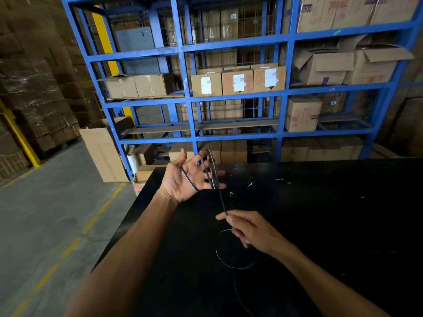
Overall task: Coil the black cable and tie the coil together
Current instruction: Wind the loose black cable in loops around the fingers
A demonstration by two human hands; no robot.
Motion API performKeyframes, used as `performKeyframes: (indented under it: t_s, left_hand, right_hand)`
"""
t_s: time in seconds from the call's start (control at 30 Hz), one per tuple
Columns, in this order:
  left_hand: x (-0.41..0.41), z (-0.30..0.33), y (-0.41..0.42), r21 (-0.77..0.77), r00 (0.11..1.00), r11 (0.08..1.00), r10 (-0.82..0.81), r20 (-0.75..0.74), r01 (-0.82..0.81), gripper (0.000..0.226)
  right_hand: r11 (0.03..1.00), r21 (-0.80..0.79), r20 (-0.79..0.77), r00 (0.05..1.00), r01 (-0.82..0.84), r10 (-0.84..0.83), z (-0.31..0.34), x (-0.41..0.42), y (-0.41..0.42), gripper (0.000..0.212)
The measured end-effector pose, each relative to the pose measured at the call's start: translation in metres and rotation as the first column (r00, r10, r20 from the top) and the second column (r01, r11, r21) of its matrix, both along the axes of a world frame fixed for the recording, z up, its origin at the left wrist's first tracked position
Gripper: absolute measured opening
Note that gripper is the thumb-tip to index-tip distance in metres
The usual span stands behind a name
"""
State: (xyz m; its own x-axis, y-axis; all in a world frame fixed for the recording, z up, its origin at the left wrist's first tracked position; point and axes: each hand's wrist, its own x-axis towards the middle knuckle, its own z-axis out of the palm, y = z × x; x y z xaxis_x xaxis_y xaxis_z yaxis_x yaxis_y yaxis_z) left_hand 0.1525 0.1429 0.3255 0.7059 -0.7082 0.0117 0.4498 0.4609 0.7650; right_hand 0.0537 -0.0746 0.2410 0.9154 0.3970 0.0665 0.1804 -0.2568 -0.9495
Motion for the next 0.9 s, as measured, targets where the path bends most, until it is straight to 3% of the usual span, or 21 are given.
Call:
performKeyframes:
  t_s: [0.2,0.33,0.53,0.73,0.9]
  left_hand:
    - [-0.017,0.013,-0.016,-0.056,0.969,0.968,-0.247,0.005,0.247,0.079]
    - [-0.039,0.013,-0.022,0.037,0.906,0.907,-0.421,0.049,0.419,0.080]
    - [-0.058,-0.012,-0.011,0.251,0.845,0.813,-0.533,-0.038,0.525,0.079]
    - [-0.055,-0.040,0.002,0.356,0.875,0.799,-0.446,-0.189,0.484,0.076]
    - [-0.036,-0.039,0.008,0.455,0.987,0.875,-0.150,-0.064,0.163,0.073]
  right_hand:
    - [0.994,-0.102,-0.041,0.998,0.041,-0.045,-0.012,0.010,-0.007,0.032]
    - [0.956,-0.234,0.106,0.982,0.175,-0.154,0.002,0.037,-0.028,0.049]
    - [0.720,-0.686,0.284,0.951,0.110,0.126,0.068,0.062,-0.051,0.032]
    - [0.599,-0.781,0.408,0.873,0.180,0.270,0.103,0.071,-0.045,0.028]
    - [0.714,-0.672,0.447,0.876,0.196,0.180,0.098,0.059,-0.018,0.019]
